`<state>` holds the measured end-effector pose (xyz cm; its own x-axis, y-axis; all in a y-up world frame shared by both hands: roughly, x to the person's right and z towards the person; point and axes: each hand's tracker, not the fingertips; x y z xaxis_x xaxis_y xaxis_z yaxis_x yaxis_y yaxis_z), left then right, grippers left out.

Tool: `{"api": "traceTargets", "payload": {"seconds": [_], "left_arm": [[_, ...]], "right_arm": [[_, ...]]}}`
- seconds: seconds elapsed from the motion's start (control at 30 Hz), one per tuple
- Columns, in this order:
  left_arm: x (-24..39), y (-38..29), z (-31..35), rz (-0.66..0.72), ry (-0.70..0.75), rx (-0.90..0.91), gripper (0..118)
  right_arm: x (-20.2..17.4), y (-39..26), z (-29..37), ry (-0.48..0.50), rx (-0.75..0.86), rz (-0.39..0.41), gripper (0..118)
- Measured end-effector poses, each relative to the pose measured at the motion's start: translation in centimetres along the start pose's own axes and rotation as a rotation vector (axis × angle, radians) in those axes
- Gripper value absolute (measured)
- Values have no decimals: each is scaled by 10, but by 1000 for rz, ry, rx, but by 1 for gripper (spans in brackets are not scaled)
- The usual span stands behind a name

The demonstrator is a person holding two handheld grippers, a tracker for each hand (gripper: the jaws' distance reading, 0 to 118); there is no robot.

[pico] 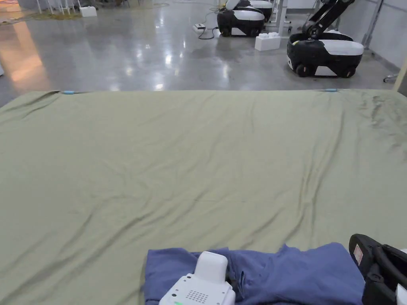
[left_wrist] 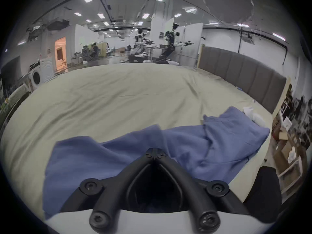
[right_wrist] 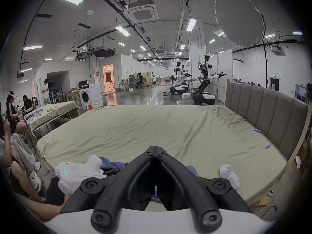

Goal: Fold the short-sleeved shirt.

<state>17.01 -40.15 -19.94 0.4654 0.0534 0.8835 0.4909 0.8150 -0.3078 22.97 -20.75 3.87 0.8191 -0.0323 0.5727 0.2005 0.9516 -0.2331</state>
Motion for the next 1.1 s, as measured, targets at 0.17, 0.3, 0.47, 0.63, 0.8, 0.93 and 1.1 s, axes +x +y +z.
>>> {"api": "traceTargets", "payload": {"seconds": [0.17, 0.3, 0.47, 0.63, 0.8, 0.93, 1.1], "left_arm": [[2, 8, -16, 116, -79, -12, 0], [-15, 48, 39, 262, -292, 114, 0], [-101, 119, 193, 194, -236, 469, 0], [-205, 101, 276, 117, 163, 526, 0], [-244, 70, 298, 210, 283, 483, 0], [-238, 65, 296, 193, 285, 467, 0], [-257, 82, 259, 385, -93, 365, 30]], "right_arm": [[2, -1, 4, -10, -4, -16, 3], [2, -1, 4, -16, -3, -7, 3], [0, 11, -1, -33, 68, -5, 3], [-4, 11, -18, -53, 107, 9, 3], [-9, 5, -29, -45, 111, 12, 3], [-12, 6, -28, -39, 123, 28, 3], [-12, 7, -26, -8, 106, 30, 3]]}}
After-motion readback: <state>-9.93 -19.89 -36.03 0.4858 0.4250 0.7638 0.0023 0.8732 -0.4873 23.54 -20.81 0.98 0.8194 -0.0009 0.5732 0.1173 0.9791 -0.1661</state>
